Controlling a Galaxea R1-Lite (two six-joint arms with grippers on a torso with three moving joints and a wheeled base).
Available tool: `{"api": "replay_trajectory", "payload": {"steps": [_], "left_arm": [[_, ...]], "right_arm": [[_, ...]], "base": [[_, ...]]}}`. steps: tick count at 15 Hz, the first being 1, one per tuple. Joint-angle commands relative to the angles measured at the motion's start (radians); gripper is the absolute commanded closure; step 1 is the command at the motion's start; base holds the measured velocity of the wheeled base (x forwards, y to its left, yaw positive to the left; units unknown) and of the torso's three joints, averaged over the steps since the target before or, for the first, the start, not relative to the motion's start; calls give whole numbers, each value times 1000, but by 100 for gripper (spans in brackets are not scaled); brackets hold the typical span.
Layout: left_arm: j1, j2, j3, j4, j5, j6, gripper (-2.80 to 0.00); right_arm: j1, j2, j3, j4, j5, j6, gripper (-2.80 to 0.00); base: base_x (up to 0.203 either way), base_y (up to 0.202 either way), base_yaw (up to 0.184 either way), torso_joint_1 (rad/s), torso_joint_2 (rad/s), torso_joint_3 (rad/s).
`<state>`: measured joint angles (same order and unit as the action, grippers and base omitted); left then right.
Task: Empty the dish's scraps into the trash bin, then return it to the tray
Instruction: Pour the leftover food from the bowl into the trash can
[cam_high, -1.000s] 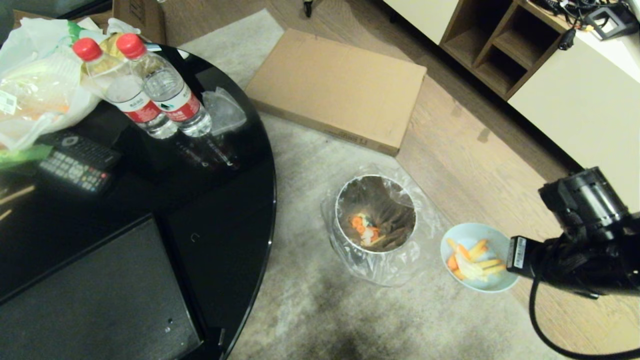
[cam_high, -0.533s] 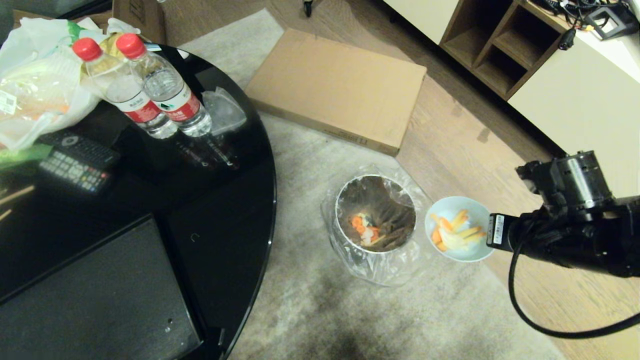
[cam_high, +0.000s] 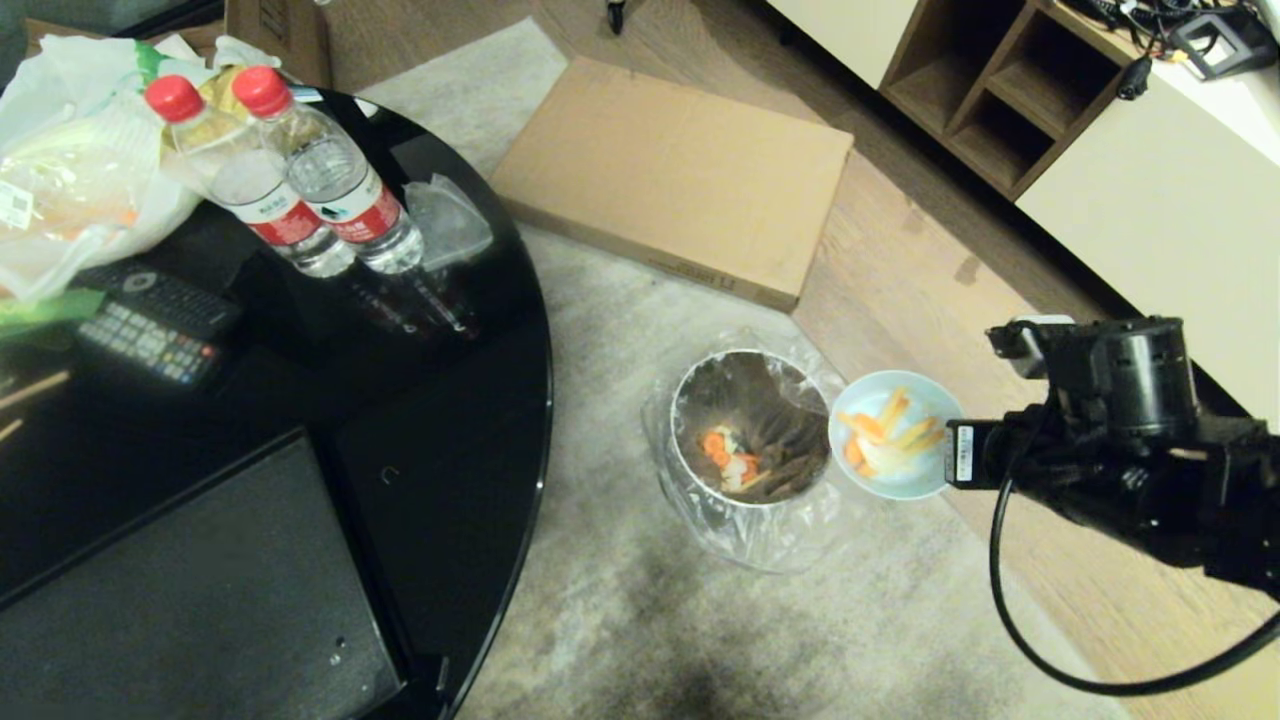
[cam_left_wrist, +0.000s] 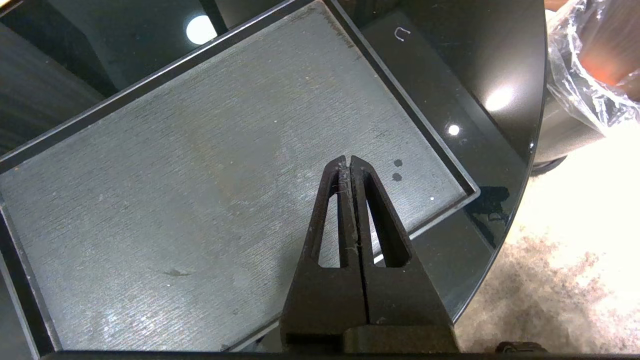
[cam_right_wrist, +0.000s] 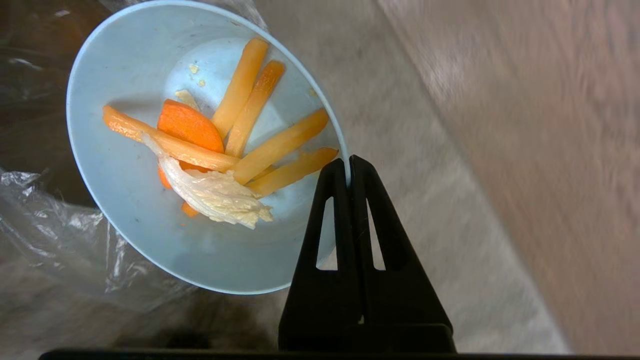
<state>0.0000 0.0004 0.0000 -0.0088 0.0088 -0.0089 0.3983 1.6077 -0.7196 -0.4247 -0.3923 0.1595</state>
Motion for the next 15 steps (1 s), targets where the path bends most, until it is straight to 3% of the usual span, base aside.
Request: {"api": "replay_trajectory", "payload": {"steps": [1, 6, 10, 15], "left_arm": [[0, 0, 0, 0, 0, 0, 0], [0, 0, 0, 0, 0, 0, 0], [0, 0, 0, 0, 0, 0, 0], [0, 0, 0, 0, 0, 0, 0]], "right_arm": [[17, 22, 53, -136, -3, -93, 0], [56, 56, 121, -373, -3, -284, 0], [93, 107, 150, -551, -5, -498, 0], [120, 140, 130, -584, -4, -726, 0]], "base": [[0, 0, 0, 0, 0, 0], [0, 0, 0, 0, 0, 0], [0, 0, 0, 0, 0, 0], [0, 0, 0, 0, 0, 0]]}}
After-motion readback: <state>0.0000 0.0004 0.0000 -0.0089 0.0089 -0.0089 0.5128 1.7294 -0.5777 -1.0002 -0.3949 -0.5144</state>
